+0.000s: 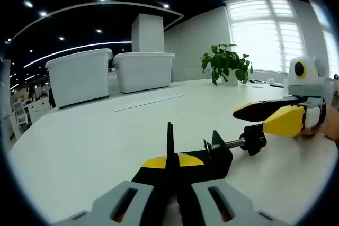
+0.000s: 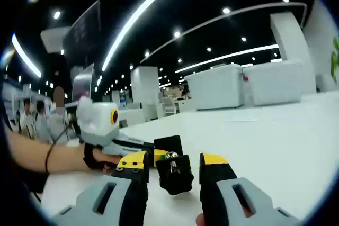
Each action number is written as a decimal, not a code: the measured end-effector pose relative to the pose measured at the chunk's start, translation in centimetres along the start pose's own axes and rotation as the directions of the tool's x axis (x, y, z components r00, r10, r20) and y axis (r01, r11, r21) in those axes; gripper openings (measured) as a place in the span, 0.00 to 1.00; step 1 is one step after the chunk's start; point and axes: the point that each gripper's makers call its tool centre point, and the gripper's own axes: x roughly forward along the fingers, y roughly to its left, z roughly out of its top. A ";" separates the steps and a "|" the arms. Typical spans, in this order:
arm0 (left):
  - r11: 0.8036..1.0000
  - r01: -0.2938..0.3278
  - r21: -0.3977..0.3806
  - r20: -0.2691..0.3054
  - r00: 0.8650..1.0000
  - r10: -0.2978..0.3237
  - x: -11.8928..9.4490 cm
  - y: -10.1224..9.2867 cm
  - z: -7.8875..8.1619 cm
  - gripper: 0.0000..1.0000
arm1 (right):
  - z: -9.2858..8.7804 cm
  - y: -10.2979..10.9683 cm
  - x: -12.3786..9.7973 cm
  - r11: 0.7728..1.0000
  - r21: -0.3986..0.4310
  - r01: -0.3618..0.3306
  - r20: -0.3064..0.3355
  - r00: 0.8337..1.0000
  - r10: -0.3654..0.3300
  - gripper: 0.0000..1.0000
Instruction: Clamp the fixed fixture on the desktop, loosen the retaining clip, secure it to the edge of the desk, and tighten the retaining clip.
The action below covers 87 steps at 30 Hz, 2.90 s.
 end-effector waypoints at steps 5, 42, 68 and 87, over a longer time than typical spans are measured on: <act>1.000 0.003 0.001 0.001 1.000 -0.003 -0.3 -0.3 0.1 0.05 | -1.8 -0.8 0.7 1.000 0.016 0.026 -0.099 0.995 -0.024 0.30; 1.000 -0.007 -0.009 -0.003 1.000 0.007 -0.5 -0.1 -0.1 0.05 | -2.9 1.0 1.1 0.768 -0.639 0.036 -0.103 0.986 -0.132 0.27; 1.000 0.007 -0.002 -0.001 1.000 -0.007 -0.7 -0.7 -0.1 0.05 | -2.4 -1.0 0.7 0.940 0.340 0.007 -0.139 0.989 0.043 0.28; 1.000 0.004 -0.006 -0.003 1.000 -0.004 -1.1 -0.8 -0.1 0.05 | -3.7 1.2 0.6 0.997 -0.075 0.030 -0.166 0.985 -0.042 0.27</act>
